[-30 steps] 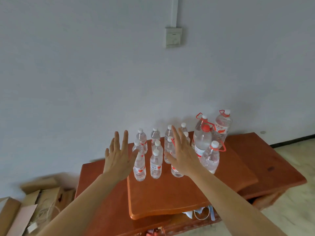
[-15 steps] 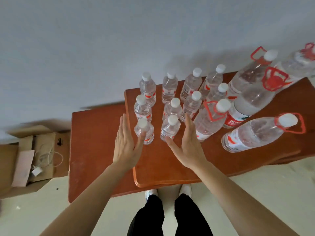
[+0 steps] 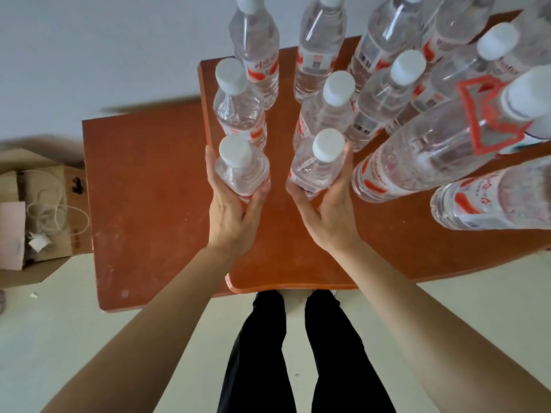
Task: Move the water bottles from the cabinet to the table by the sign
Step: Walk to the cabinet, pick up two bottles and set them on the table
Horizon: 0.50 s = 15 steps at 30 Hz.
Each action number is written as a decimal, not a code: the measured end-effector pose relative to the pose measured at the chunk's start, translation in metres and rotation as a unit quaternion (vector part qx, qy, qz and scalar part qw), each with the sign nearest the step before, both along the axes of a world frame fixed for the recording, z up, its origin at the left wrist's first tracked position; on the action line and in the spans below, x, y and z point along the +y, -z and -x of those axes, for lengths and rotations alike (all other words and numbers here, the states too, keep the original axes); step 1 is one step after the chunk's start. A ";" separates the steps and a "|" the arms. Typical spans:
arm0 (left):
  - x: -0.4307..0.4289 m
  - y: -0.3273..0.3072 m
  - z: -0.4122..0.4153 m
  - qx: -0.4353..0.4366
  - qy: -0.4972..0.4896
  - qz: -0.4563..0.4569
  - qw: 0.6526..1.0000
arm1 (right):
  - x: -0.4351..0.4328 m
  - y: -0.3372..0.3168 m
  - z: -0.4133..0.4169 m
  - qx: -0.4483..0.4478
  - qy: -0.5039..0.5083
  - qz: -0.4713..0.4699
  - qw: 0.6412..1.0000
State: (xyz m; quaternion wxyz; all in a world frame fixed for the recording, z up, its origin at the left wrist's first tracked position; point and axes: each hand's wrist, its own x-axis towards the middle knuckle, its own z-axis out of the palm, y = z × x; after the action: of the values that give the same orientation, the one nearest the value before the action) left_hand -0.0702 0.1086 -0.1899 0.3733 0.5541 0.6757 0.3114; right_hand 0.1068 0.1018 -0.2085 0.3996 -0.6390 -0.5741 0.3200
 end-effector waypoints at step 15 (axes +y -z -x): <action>-0.033 -0.164 0.035 0.117 0.056 -0.063 0.990 | -0.037 -0.140 -0.005 -0.051 -0.011 -0.043 0.998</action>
State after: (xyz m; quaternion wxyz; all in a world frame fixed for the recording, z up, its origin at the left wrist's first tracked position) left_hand -0.1050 0.0752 -0.0260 0.2729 0.6463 0.6614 0.2654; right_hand 0.1113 0.0643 -0.0681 0.3932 -0.6304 -0.6139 0.2665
